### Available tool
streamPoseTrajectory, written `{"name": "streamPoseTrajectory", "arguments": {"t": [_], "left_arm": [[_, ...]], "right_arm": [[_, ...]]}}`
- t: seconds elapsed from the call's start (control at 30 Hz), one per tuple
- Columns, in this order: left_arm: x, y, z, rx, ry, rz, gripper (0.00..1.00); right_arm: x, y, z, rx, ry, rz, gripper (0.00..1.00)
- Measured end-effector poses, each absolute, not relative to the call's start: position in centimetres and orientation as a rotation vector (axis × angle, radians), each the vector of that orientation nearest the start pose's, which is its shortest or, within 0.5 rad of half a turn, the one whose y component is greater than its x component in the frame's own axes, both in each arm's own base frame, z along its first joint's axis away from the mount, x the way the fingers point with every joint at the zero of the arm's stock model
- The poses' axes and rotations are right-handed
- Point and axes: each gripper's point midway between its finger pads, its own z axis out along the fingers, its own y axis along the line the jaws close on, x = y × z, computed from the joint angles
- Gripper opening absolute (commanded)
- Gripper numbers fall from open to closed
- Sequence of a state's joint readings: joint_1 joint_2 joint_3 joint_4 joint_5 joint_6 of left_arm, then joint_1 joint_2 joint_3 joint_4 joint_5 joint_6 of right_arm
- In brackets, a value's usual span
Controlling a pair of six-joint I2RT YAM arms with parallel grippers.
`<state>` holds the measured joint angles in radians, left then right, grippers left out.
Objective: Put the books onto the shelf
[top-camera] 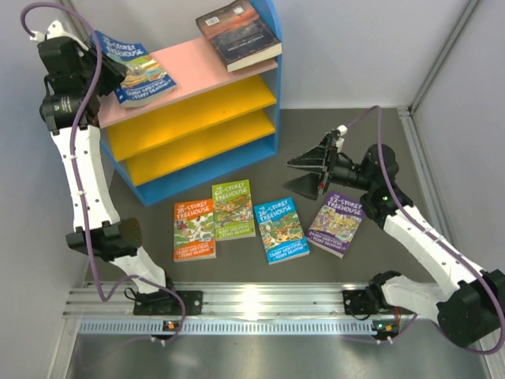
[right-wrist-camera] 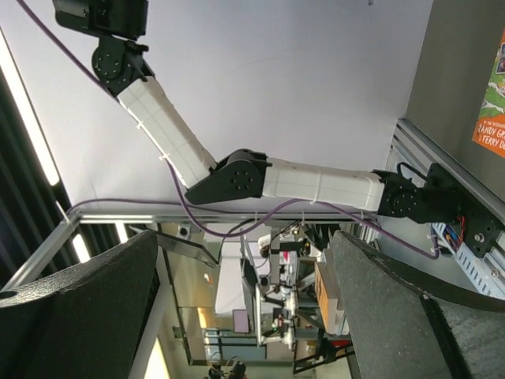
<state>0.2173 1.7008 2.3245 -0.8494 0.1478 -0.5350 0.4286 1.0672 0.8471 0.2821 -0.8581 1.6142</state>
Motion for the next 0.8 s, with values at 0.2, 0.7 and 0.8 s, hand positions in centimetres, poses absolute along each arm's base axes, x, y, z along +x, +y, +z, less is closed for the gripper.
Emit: {"name": "streamPoseTrajectory", "arguments": {"t": [0.2, 0.7, 0.8], "left_arm": [[45.8, 4.7, 47.5, -0.533, 1.730, -0.403, 0.23], [45.7, 6.2, 45.7, -0.478, 1.799, -0.238, 0.99], [45.7, 6.5, 45.8, -0.484, 1.792, -0.205, 0.99]], "right_arm": [[21.2, 26.5, 35.3, 0.305, 2.042, 2.093, 0.90], [21.4, 26.5, 34.8, 0.295, 2.054, 2.085, 0.91], [21.6, 26.6, 34.6, 0.298, 2.062, 2.080, 0.91]]}}
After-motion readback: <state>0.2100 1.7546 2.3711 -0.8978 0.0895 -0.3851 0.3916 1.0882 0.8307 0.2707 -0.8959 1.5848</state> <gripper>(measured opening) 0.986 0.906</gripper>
